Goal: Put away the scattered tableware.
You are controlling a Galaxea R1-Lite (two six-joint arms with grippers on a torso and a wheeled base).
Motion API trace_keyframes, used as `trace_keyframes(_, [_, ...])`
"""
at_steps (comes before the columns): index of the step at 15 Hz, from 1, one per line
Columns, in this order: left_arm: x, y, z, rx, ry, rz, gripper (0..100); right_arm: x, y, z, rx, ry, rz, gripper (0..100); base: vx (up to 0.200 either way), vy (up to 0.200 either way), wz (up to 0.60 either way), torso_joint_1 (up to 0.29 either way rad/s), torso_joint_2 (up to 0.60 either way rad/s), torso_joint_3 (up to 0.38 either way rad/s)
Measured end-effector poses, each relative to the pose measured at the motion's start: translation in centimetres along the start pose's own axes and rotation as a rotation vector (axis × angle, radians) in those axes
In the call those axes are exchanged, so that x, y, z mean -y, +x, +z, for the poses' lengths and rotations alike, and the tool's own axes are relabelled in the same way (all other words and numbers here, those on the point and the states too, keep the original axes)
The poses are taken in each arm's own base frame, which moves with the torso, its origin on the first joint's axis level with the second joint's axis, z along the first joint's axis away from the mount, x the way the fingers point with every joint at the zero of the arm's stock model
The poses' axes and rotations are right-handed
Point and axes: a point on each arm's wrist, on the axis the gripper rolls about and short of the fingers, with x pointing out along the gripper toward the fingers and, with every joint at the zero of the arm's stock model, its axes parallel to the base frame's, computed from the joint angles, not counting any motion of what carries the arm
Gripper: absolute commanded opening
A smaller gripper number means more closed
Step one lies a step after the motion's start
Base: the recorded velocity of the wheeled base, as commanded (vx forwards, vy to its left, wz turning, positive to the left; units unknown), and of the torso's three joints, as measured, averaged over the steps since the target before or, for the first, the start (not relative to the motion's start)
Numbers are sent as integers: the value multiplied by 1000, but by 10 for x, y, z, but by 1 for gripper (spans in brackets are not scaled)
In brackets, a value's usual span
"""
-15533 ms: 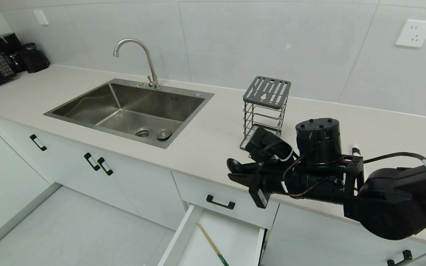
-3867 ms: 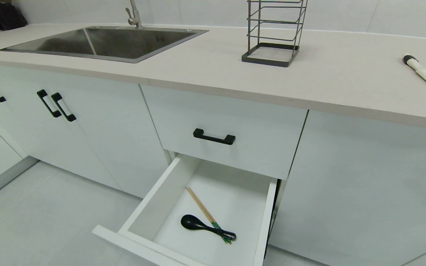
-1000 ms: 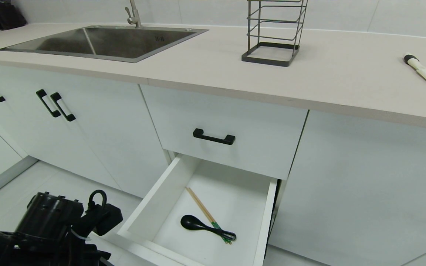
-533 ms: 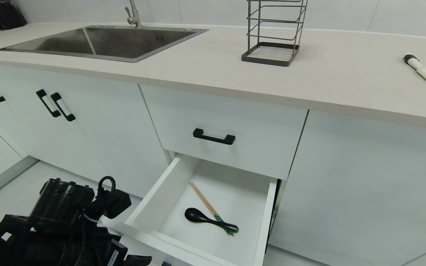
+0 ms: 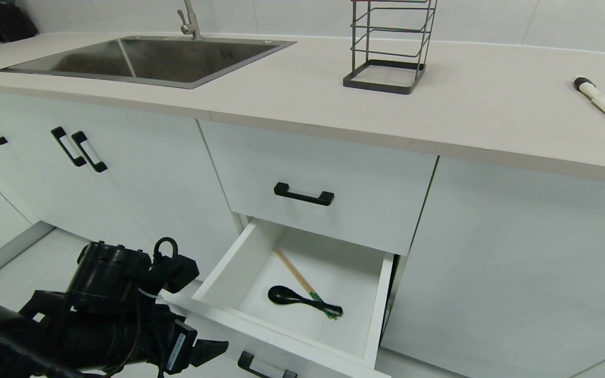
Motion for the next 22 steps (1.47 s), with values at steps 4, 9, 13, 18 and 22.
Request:
trace_keyframes(4, [-3, 10, 11, 27, 5, 3, 100, 0, 0, 0, 0, 0, 0, 100, 0, 0, 0, 0, 0, 0])
trace_keyframes(9, [-6, 20, 27, 49, 8, 4, 100, 0, 0, 0, 0, 0, 1, 100, 0, 0, 0, 0, 0, 0])
trace_keyframes(13, [-9, 26, 44, 83, 11, 7, 100, 0, 0, 0, 0, 0, 0, 100, 0, 0, 0, 0, 0, 0])
trace_keyframes(18, [-13, 36, 58, 102, 15, 5, 100, 0, 0, 0, 0, 0, 0, 100, 0, 0, 0, 0, 0, 0])
trace_keyframes(22, [-16, 47, 69, 105, 15, 6, 100, 0, 0, 0, 0, 0, 0, 100, 0, 0, 0, 0, 0, 0])
